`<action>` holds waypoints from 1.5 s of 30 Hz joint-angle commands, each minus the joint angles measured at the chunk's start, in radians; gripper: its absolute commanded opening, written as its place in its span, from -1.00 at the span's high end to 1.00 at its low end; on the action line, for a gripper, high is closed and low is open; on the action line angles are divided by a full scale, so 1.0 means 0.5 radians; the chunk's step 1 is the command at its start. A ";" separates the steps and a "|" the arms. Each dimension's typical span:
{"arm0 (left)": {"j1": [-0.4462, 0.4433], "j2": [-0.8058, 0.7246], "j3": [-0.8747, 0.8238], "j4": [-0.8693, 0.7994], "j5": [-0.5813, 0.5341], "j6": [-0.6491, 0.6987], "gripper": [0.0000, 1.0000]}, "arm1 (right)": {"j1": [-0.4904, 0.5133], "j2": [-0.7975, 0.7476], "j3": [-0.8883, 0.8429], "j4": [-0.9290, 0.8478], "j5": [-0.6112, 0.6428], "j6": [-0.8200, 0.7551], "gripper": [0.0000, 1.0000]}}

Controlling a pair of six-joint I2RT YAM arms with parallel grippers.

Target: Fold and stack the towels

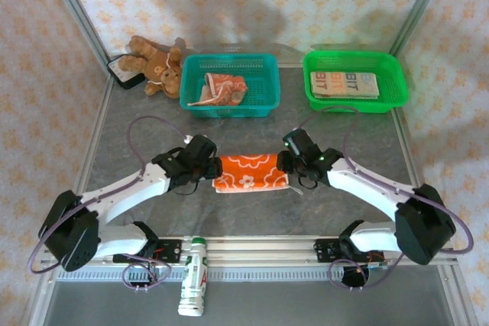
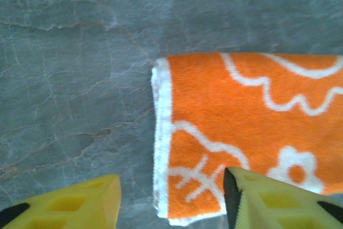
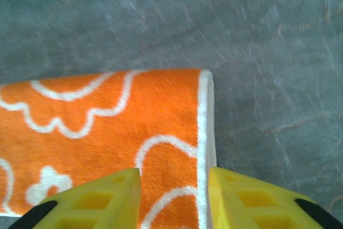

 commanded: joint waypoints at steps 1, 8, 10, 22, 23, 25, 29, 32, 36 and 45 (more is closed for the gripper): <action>0.045 0.097 0.017 -0.069 0.075 -0.034 0.02 | -0.008 0.045 -0.025 -0.099 -0.052 0.161 0.29; 0.086 0.208 -0.047 0.017 0.229 -0.057 0.23 | -0.008 0.170 -0.116 -0.016 -0.207 0.250 0.33; 0.085 0.235 -0.066 0.059 0.283 -0.077 0.29 | -0.008 0.196 -0.121 -0.008 -0.230 0.255 0.33; 0.080 0.192 -0.152 0.103 0.383 -0.178 1.00 | -0.008 0.154 -0.105 -0.081 -0.201 0.252 0.88; 0.079 0.164 -0.143 0.070 0.369 -0.182 1.00 | -0.008 0.145 -0.084 -0.121 -0.175 0.238 0.90; 0.079 0.115 -0.113 0.007 0.355 -0.187 1.00 | -0.007 0.133 -0.046 -0.186 -0.140 0.206 0.92; 0.066 0.015 -0.066 -0.089 0.357 -0.218 1.00 | -0.008 0.094 0.013 -0.288 -0.079 0.164 0.97; 0.046 -0.058 -0.044 -0.130 0.362 -0.271 1.00 | -0.008 0.058 0.039 -0.333 -0.059 0.144 0.96; 0.023 -0.131 -0.020 -0.184 0.367 -0.323 1.00 | -0.012 0.034 0.058 -0.370 -0.056 0.137 0.95; -0.092 -0.089 -0.215 -0.008 0.406 -0.471 1.00 | -0.017 0.067 -0.099 -0.260 -0.131 0.154 0.90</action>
